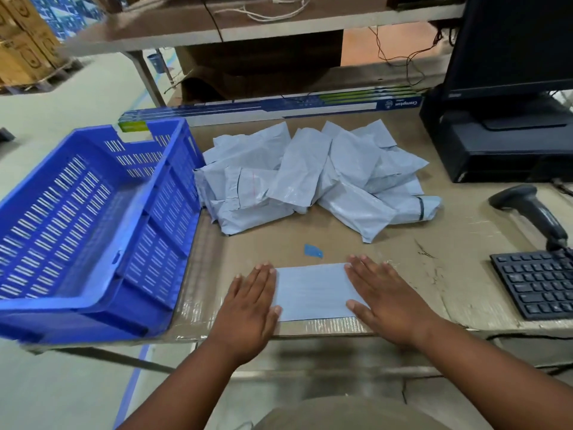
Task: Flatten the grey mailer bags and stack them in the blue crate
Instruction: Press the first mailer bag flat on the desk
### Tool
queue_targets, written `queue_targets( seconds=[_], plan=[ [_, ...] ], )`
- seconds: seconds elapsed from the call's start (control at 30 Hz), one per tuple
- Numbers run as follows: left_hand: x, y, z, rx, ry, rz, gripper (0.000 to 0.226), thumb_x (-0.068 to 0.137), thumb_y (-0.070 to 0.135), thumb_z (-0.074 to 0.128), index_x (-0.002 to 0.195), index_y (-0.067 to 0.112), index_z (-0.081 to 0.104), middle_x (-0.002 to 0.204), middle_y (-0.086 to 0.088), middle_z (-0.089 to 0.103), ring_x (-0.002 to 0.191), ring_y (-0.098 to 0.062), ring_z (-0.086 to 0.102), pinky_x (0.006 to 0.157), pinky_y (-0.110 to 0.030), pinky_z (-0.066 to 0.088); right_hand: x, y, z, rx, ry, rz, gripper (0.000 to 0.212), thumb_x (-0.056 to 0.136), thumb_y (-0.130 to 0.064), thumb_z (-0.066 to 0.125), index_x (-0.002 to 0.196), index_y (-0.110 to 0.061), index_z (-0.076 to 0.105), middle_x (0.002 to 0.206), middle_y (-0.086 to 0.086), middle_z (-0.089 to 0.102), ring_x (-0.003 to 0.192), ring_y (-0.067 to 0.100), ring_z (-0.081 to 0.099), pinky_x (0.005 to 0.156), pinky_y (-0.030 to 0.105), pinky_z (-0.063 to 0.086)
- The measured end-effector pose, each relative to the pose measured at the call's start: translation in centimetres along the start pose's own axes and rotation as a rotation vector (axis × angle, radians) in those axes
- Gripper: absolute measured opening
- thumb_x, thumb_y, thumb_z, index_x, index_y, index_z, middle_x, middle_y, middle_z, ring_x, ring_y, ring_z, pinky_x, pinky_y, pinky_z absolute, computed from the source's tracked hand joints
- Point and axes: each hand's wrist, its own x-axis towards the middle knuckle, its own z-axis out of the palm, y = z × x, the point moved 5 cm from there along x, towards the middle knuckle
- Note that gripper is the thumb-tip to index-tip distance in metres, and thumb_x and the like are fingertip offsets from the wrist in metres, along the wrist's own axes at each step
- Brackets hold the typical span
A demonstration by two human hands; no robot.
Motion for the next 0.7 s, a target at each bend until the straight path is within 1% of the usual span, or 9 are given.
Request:
queue_targets(
  seconds=[0.07, 0.1, 0.2, 0.27, 0.37, 0.43, 0.5, 0.6, 0.7],
  plan=[
    [-0.5, -1.1, 0.0, -0.018, -0.017, -0.06, 0.072, 0.111, 0.053, 0.018, 0.17, 0.017, 0.0, 0.178, 0.001, -0.007, 0.163, -0.015, -0.009, 0.131, -0.054, 0.011, -0.5, 0.9, 0.0, 0.01, 0.004, 0.047, 0.092, 0.091, -0.077, -0.019, 0.168, -0.026, -0.014, 0.172, -0.008, -0.029, 0.158, 0.012, -0.028, 0.131, 0.042, -0.01],
    [-0.6, -1.4, -0.2, -0.027, -0.022, -0.082, 0.072, 0.11, 0.053, 0.017, 0.17, 0.017, -0.001, 0.177, 0.0, -0.008, 0.163, -0.015, -0.011, 0.131, -0.054, 0.01, -0.6, 0.9, -0.3, 0.021, 0.015, 0.067, 0.095, 0.089, -0.078, -0.021, 0.168, -0.025, -0.012, 0.173, -0.005, -0.027, 0.158, 0.013, -0.027, 0.131, 0.041, -0.01],
    [0.0, 0.3, -1.4, -0.027, 0.008, -0.049, 0.07, 0.11, 0.047, 0.022, 0.17, 0.015, 0.004, 0.178, -0.002, -0.006, 0.163, -0.017, -0.011, 0.132, -0.049, 0.006, 0.0, -0.8, -2.0, 0.093, 0.091, 0.082, 0.09, 0.096, -0.073, -0.005, 0.169, -0.02, -0.001, 0.176, -0.002, -0.018, 0.16, 0.014, -0.021, 0.13, 0.039, -0.012],
    [1.3, 2.9, -1.7, -0.044, 0.038, 0.035, 0.067, 0.111, 0.042, 0.028, 0.169, 0.012, 0.013, 0.178, -0.005, 0.003, 0.164, -0.018, -0.004, 0.132, -0.048, 0.008, 1.2, -3.6, -3.0, 0.113, 0.127, -0.005, 0.084, 0.101, -0.067, 0.004, 0.169, -0.018, 0.008, 0.177, 0.001, -0.008, 0.162, 0.015, -0.014, 0.13, 0.038, -0.01],
    [2.8, 5.5, -0.5, -0.027, -0.034, 0.106, 0.067, 0.112, 0.045, 0.025, 0.168, 0.011, 0.019, 0.177, -0.007, 0.01, 0.164, -0.019, 0.001, 0.13, -0.055, 0.014, 2.6, -7.1, -1.8, 0.097, 0.114, -0.14, 0.08, 0.105, -0.063, 0.015, 0.169, -0.014, 0.017, 0.178, 0.006, 0.003, 0.164, 0.02, -0.002, 0.132, 0.047, 0.004],
    [3.0, 5.4, 0.2, 0.021, -0.051, 0.119, 0.068, 0.112, 0.049, 0.024, 0.168, 0.011, 0.021, 0.177, -0.008, 0.012, 0.164, -0.02, 0.003, 0.129, -0.057, 0.015, 2.7, -7.3, -0.4, 0.058, 0.098, -0.158, 0.083, 0.105, -0.066, 0.019, 0.169, -0.013, 0.017, 0.177, 0.007, 0.005, 0.164, 0.02, 0.0, 0.131, 0.053, 0.009],
    [2.6, 4.3, 0.1, 0.025, -0.051, 0.11, 0.07, 0.112, 0.054, 0.021, 0.169, 0.014, 0.019, 0.178, -0.005, 0.007, 0.164, -0.017, 0.0, 0.13, -0.055, 0.012, 2.3, -6.2, 0.2, 0.037, 0.114, -0.146, 0.084, 0.105, -0.069, 0.022, 0.169, -0.016, 0.013, 0.177, 0.003, 0.0, 0.164, 0.018, -0.003, 0.131, 0.053, 0.006],
    [1.5, 2.1, -0.2, -0.029, -0.058, 0.043, 0.073, 0.11, 0.059, 0.016, 0.17, 0.02, 0.008, 0.178, 0.001, 0.001, 0.163, -0.015, -0.004, 0.131, -0.051, 0.008, 1.2, -3.7, 0.4, 0.027, 0.115, -0.103, 0.085, 0.104, -0.072, 0.018, 0.17, -0.02, 0.003, 0.177, -0.002, -0.008, 0.162, 0.013, -0.013, 0.13, 0.048, -0.003],
    [1.2, 0.7, -0.8, -0.052, -0.14, -0.012, 0.077, 0.105, 0.066, 0.007, 0.17, 0.026, 0.001, 0.178, 0.005, -0.004, 0.163, -0.013, -0.006, 0.132, -0.05, 0.005, 0.0, -1.5, 0.4, 0.046, 0.117, -0.01, 0.085, 0.103, -0.073, 0.011, 0.17, -0.023, -0.002, 0.176, -0.004, -0.014, 0.16, 0.011, -0.019, 0.13, 0.044, -0.008]
  ],
)
